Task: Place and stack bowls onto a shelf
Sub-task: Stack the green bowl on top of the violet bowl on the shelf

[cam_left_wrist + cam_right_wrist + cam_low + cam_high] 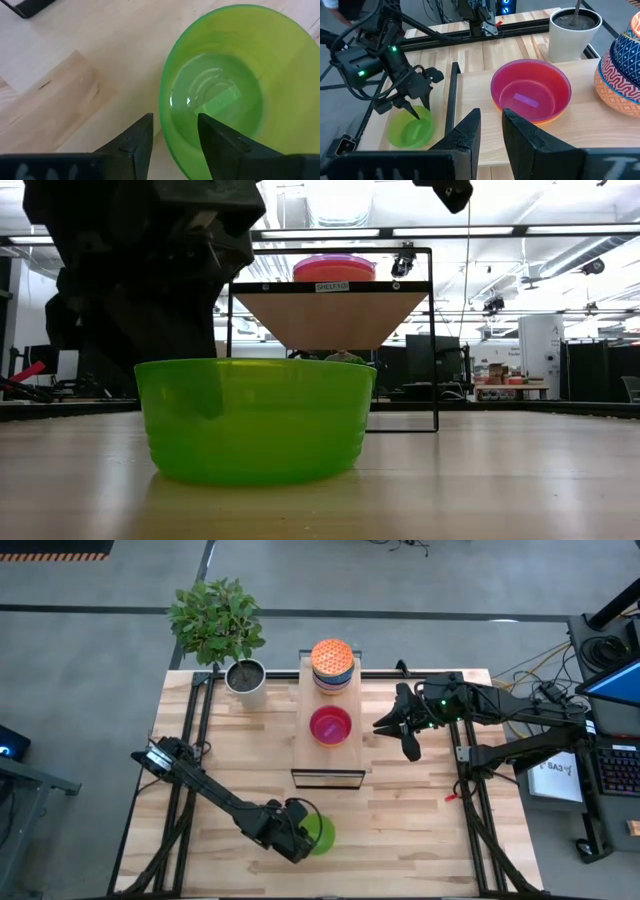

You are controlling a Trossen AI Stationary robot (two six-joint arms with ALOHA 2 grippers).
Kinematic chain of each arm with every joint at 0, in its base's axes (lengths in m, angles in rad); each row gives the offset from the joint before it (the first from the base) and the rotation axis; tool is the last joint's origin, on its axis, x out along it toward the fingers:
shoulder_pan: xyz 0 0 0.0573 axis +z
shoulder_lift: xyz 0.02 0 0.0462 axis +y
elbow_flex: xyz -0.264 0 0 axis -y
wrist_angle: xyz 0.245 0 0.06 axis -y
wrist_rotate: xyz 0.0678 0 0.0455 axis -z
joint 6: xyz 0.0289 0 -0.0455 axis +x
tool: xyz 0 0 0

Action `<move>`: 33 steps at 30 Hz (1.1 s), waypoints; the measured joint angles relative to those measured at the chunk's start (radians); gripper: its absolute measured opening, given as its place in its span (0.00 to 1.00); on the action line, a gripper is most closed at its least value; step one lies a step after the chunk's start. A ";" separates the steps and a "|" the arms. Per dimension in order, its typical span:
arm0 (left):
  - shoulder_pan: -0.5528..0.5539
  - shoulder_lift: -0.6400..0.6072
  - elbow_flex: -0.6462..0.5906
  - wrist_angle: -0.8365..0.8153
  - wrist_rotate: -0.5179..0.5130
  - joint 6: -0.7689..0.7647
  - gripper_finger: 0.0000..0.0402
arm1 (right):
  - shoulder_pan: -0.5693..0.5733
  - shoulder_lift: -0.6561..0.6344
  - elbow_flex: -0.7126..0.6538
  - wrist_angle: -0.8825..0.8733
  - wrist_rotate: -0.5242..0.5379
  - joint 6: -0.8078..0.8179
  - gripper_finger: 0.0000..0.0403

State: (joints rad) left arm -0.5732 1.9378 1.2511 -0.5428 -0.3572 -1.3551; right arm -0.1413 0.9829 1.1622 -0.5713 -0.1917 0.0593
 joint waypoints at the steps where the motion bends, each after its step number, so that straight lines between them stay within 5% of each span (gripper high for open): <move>1: 0.000 -0.001 -0.005 0.005 0.000 -0.001 0.33 | 0.000 0.000 0.000 0.000 0.000 0.000 0.17; 14: -0.002 -0.009 -0.010 0.012 0.000 -0.019 0.01 | 0.000 0.000 0.000 0.000 0.001 -0.005 0.17; 33: -0.044 -0.158 -0.010 -0.109 -0.044 0.033 0.00 | 0.017 0.000 -0.026 0.008 0.001 -0.060 0.17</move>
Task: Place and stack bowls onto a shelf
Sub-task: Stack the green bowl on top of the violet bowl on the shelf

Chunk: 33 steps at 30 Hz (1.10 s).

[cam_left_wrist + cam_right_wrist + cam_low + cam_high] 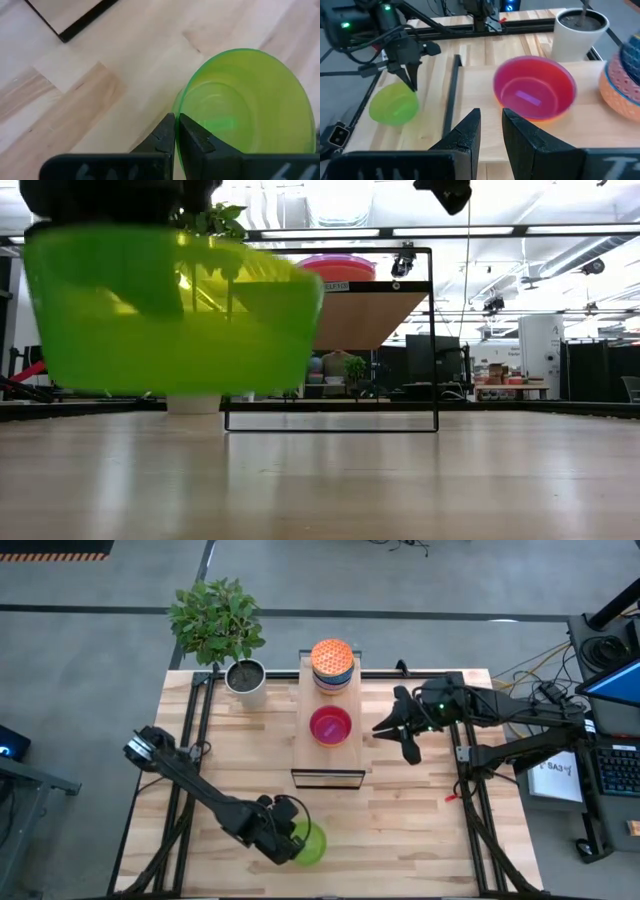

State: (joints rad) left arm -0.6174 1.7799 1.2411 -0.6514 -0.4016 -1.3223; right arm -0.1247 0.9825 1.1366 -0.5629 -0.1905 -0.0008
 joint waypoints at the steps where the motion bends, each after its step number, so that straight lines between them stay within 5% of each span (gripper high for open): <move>1: 0.000 -0.009 0.000 0.000 0.005 0.004 0.00 | 0.006 0.000 0.000 0.006 -0.001 -0.001 0.17; 16: -0.008 -0.119 0.000 0.096 -0.012 0.179 0.00 | 0.125 0.000 0.000 0.030 0.000 -0.070 0.17; 33: -0.007 -0.127 0.000 0.114 -0.031 0.181 0.00 | 0.134 0.000 0.000 0.023 0.007 -0.096 0.17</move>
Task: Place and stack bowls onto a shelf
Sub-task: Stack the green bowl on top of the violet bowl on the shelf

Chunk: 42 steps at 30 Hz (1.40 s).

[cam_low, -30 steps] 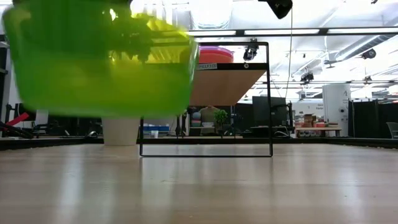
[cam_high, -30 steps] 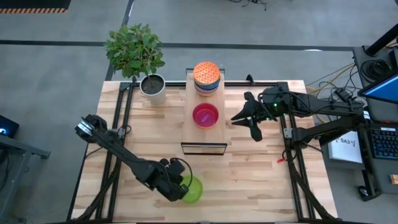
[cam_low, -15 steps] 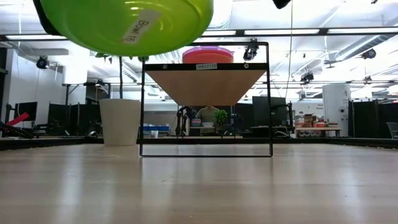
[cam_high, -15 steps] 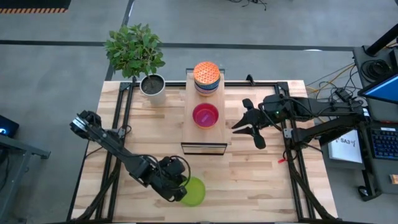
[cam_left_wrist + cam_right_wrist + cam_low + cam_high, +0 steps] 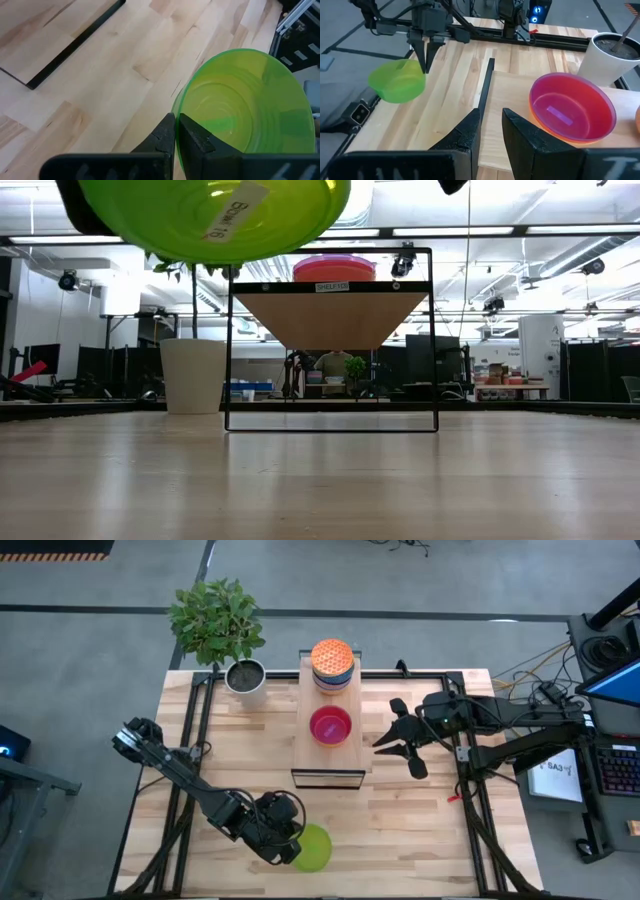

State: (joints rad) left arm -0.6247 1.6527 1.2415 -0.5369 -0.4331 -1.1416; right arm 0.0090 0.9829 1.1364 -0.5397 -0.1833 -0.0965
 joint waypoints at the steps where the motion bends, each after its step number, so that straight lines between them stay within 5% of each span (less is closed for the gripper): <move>1: 0.002 0.000 0.000 0.006 -0.003 0.004 0.00 | 0.000 0.000 -0.002 -0.001 -0.001 -0.004 0.17; 19: 0.056 -0.002 0.004 0.040 -0.051 0.124 0.00 | 0.000 -0.032 -0.201 0.182 -0.097 -0.029 0.17; 33: 0.075 -0.003 0.007 0.043 -0.055 0.146 0.00 | 0.000 -0.034 -0.208 0.170 -0.114 -0.033 0.17; 42: 0.148 -0.005 0.160 0.007 -0.054 0.449 0.00 | 0.000 -0.095 -0.249 0.171 -0.192 -0.033 0.17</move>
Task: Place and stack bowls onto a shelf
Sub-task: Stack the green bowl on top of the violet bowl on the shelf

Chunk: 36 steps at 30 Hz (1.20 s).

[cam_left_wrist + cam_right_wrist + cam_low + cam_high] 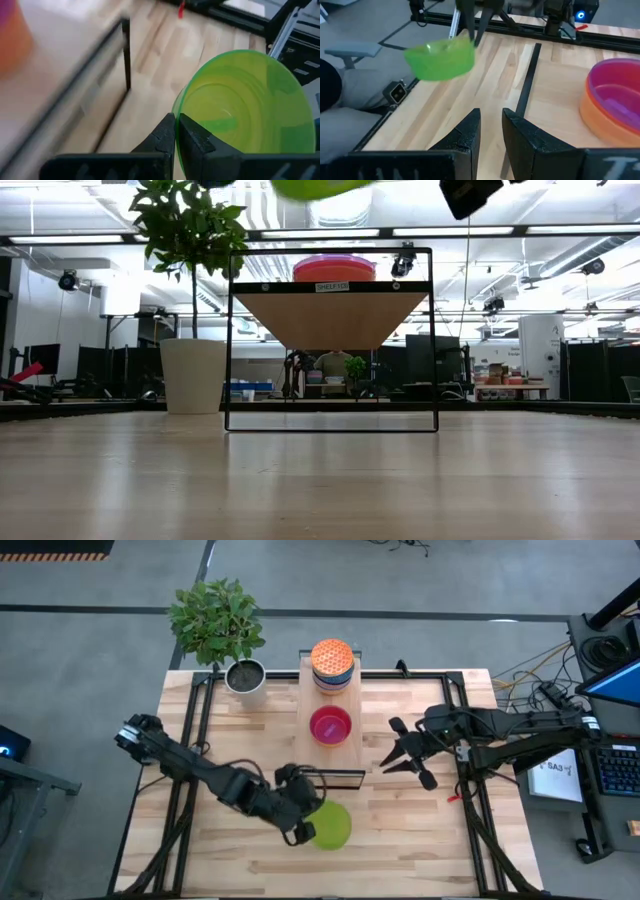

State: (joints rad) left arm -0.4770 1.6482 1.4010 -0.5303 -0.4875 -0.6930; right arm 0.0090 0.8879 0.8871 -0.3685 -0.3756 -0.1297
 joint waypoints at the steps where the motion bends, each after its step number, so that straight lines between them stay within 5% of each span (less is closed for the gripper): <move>1: 0.012 -0.001 0.025 -0.014 0.000 0.043 0.00 | 0.000 -0.010 -0.014 0.006 -0.001 0.005 0.17; 12: 0.219 -0.001 0.239 -0.183 -0.001 0.395 0.00 | 0.000 -0.104 -0.077 0.091 0.001 0.025 0.17; 25: 0.490 -0.001 0.426 -0.411 0.006 0.405 0.00 | 0.000 -0.101 -0.079 0.112 0.001 0.013 0.17; 36: 0.619 0.000 0.403 -0.423 0.199 0.422 0.00 | 0.000 -0.101 -0.082 0.112 0.001 0.011 0.17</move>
State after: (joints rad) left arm 0.1421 1.6485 1.8038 -0.9537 -0.2886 -0.2708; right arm 0.0090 0.7864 0.8055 -0.2567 -0.3744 -0.1182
